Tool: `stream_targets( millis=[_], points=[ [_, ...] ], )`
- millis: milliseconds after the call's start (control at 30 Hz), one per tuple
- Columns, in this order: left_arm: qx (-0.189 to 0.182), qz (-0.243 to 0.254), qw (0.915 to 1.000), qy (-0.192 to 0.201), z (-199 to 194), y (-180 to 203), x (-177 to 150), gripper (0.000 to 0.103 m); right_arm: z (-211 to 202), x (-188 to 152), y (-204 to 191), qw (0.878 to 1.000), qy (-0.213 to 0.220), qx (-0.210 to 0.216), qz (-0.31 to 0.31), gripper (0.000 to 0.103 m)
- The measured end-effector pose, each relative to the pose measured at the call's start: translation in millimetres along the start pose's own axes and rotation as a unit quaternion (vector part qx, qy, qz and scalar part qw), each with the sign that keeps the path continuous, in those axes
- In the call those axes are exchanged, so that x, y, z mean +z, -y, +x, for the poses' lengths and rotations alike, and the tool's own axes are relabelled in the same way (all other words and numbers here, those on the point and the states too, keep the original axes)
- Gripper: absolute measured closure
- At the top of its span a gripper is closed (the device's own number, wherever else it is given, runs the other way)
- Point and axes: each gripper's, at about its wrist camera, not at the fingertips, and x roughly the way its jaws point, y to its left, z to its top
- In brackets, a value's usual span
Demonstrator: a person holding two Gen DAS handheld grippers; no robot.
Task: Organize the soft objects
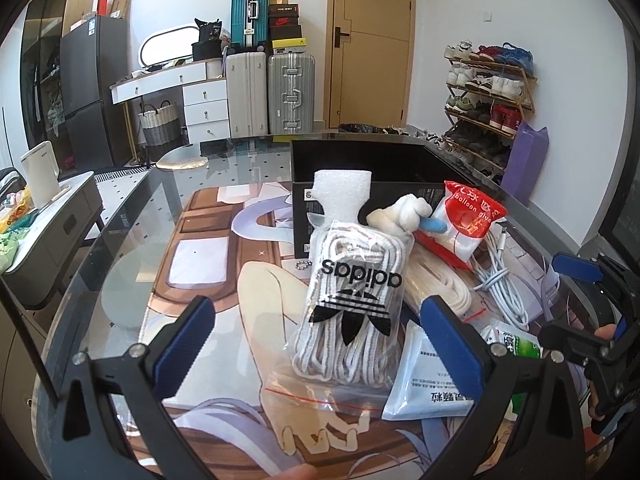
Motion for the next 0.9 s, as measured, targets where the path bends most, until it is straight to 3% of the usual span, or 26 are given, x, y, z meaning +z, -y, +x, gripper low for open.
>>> stream_targets(
  millis=[600,900],
  points=[
    [-0.002,-0.008,1.0,-0.001,-0.5,-2.7,1.9,0.0,-0.8,-11.6,-15.7,0.999,-0.042,0.007,-0.026,0.0],
    [-0.001,-0.008,1.0,-0.002,0.5,-2.5,0.3,0.0,4.0,-22.9,-21.8,0.996,-0.074,0.039,-0.027,0.0]
  ],
)
